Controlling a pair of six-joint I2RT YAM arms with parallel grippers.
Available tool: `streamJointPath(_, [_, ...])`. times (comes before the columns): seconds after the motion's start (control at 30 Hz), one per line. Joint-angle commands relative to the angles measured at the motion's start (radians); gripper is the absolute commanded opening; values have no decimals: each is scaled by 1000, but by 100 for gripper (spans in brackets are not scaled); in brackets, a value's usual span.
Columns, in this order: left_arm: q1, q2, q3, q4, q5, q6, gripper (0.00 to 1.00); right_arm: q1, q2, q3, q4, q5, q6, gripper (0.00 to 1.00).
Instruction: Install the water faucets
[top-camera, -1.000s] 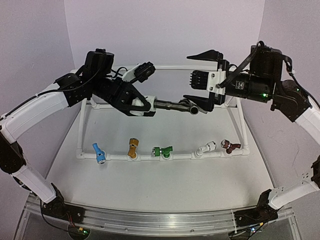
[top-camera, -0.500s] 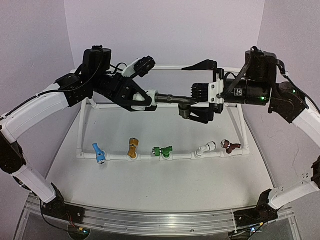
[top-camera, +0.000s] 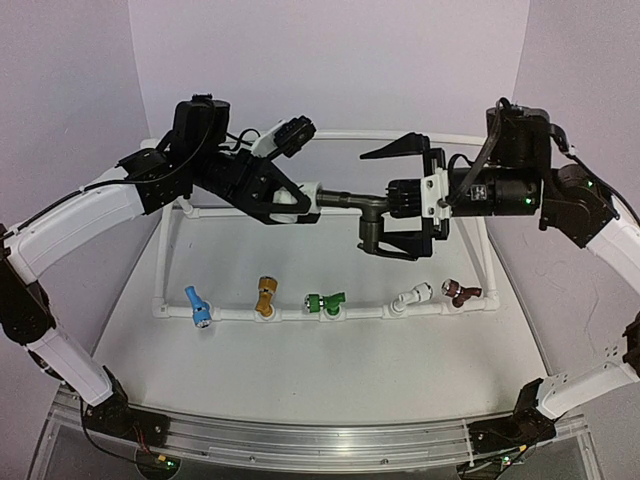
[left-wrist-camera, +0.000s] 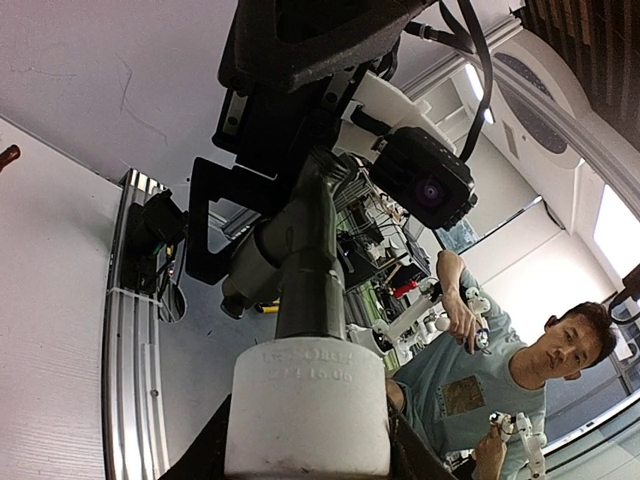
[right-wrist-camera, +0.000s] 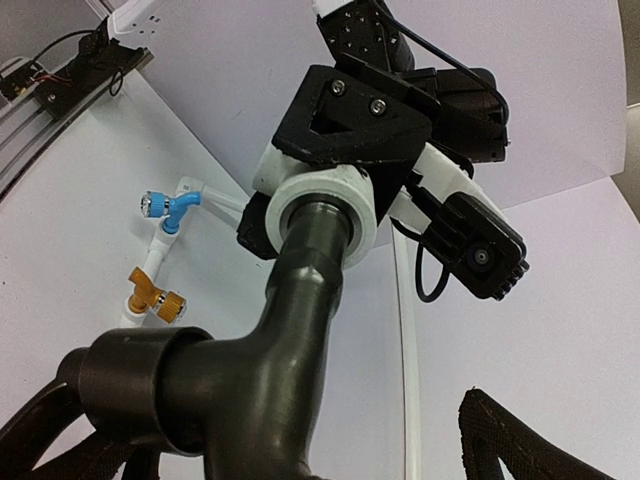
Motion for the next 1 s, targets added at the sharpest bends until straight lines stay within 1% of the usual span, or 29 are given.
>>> streamJointPath(0.0, [4, 23, 52, -12, -59, 46, 0, 18, -15, 68, 70, -49, 61, 98])
streamJointPath(0.17, [4, 33, 55, -46, -52, 62, 0, 17, -12, 86, 113, -31, 122, 98])
streamJointPath(0.3, [3, 28, 54, -54, -28, 68, 0, 18, -6, 97, 130, 15, 124, 98])
streamJointPath(0.5, [4, 5, 36, 32, 14, 6, 0, 18, -21, 41, 129, 97, 80, 98])
streamJointPath(0.6, [4, -4, 34, 38, 23, -2, 0, 12, -28, 16, 131, 142, 73, 98])
streamJointPath(0.77, [4, -10, 39, 29, 27, 2, 0, -25, -22, 10, 132, 164, 70, 98])
streamJointPath(0.97, [3, -11, 38, 69, 31, -31, 0, -39, -29, -30, 132, 137, 19, 98])
